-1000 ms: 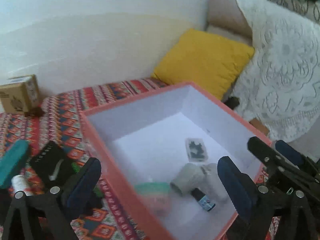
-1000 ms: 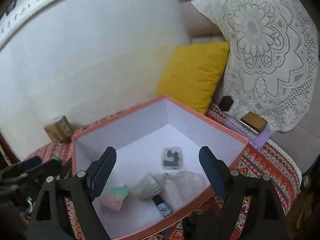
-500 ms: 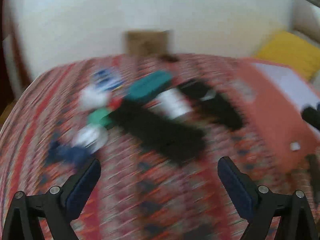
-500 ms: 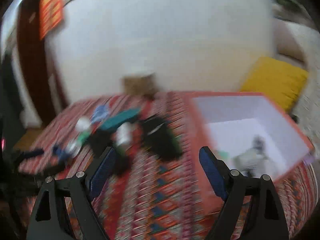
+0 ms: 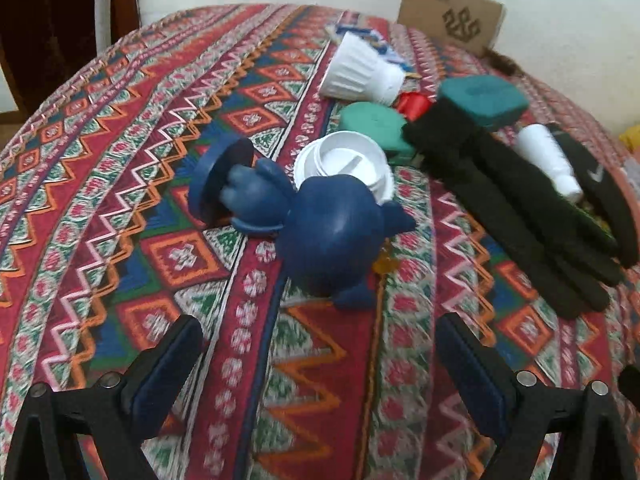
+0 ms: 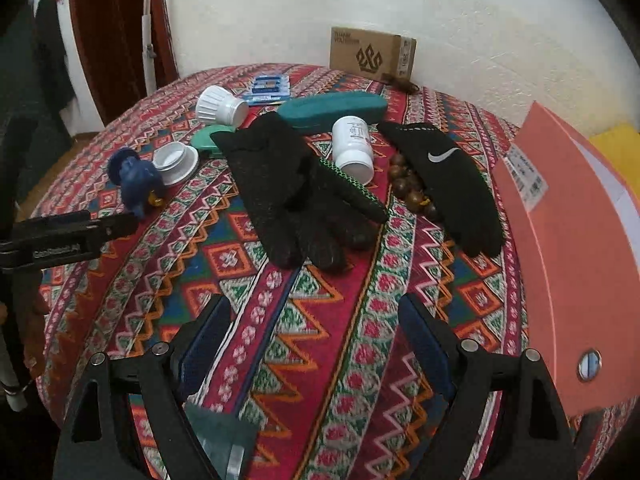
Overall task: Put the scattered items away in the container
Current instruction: 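Move both grippers back over the remaining items on the cloth, then grasp the dark blue plush toy with the left gripper while the right gripper grasps the black glove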
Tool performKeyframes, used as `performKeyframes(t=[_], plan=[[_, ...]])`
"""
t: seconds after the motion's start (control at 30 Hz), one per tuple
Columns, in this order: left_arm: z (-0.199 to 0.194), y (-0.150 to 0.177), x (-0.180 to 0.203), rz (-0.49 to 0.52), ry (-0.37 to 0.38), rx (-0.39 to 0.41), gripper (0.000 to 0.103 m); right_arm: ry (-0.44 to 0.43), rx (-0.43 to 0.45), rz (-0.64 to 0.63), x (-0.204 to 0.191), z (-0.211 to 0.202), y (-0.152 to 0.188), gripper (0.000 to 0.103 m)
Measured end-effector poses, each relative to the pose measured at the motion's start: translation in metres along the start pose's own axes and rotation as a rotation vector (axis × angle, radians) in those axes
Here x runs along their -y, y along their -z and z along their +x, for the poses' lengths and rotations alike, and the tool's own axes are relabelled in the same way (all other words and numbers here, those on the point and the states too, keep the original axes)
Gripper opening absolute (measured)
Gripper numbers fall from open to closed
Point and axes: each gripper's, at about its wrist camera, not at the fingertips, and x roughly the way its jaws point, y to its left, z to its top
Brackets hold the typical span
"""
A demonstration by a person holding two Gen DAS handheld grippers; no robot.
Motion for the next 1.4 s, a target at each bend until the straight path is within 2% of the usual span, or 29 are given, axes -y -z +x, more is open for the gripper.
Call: performKeyframes(t=[0.1,0.3,0.43,0.47,0.5,0.53,0.57,0.6,0.63,0.67,0.7,0.73,0.77,0.97,1.03,1.23,1.4], plan=[[0.017,-0.012,-0.004,-0.047,-0.002,-0.004,0.097,0.030,0.013,-0.021,-0.002,0.012,-0.010,0.088],[0.037,-0.034,-0.003,-0.077,-0.032,0.030,0.099,0.049,0.049,-0.044,-0.002,0.041,-0.035,0.088],[0.039,-0.042,-0.010,-0.091,-0.013,0.043,0.099,0.020,0.045,-0.017,-0.003,0.058,-0.044,0.088],[0.040,-0.043,-0.011,-0.086,-0.005,0.046,0.096,0.004,0.033,-0.016,-0.005,0.063,-0.044,0.088],[0.039,-0.044,-0.013,-0.075,0.001,0.051,0.089,-0.012,0.020,-0.016,-0.008,0.068,-0.045,0.086],[0.038,-0.044,-0.014,-0.063,0.006,0.056,0.089,-0.023,0.006,-0.026,-0.011,0.072,-0.043,0.083],[0.037,-0.044,-0.017,-0.065,0.024,0.051,0.089,-0.020,-0.012,-0.052,-0.016,0.076,-0.041,0.068],[0.033,-0.041,-0.021,-0.072,0.035,0.042,0.089,0.000,-0.027,-0.085,-0.022,0.079,-0.039,0.058],[0.029,-0.039,-0.024,-0.078,0.046,0.033,0.089,0.016,-0.028,-0.111,-0.026,0.079,-0.037,0.056],[0.025,-0.036,-0.027,-0.085,0.056,0.024,0.088,0.022,-0.021,-0.129,-0.029,0.077,-0.037,0.041],[0.021,-0.033,-0.031,-0.092,0.067,0.015,0.082,0.021,-0.023,-0.134,-0.030,0.075,-0.037,0.024],[0.017,-0.031,-0.034,-0.098,0.077,0.006,0.068,0.013,-0.032,-0.127,-0.030,0.073,-0.038,0.020],[0.013,-0.028,-0.037,-0.105,0.088,-0.003,0.064,0.006,-0.041,-0.119,-0.030,0.070,-0.039,0.017],[-0.013,-0.001,-0.052,-0.111,0.112,-0.043,0.064,-0.131,-0.129,-0.015,-0.023,0.056,-0.039,0.014],[-0.021,0.006,-0.052,-0.108,0.129,-0.048,0.064,-0.171,-0.132,0.003,-0.023,0.047,-0.037,0.014],[-0.055,0.004,-0.028,-0.020,0.135,0.041,0.062,-0.217,-0.069,-0.019,-0.037,0.009,-0.035,0.013],[-0.069,0.003,-0.017,0.005,0.162,0.057,0.060,-0.221,0.019,-0.043,-0.045,-0.031,-0.034,0.013]])
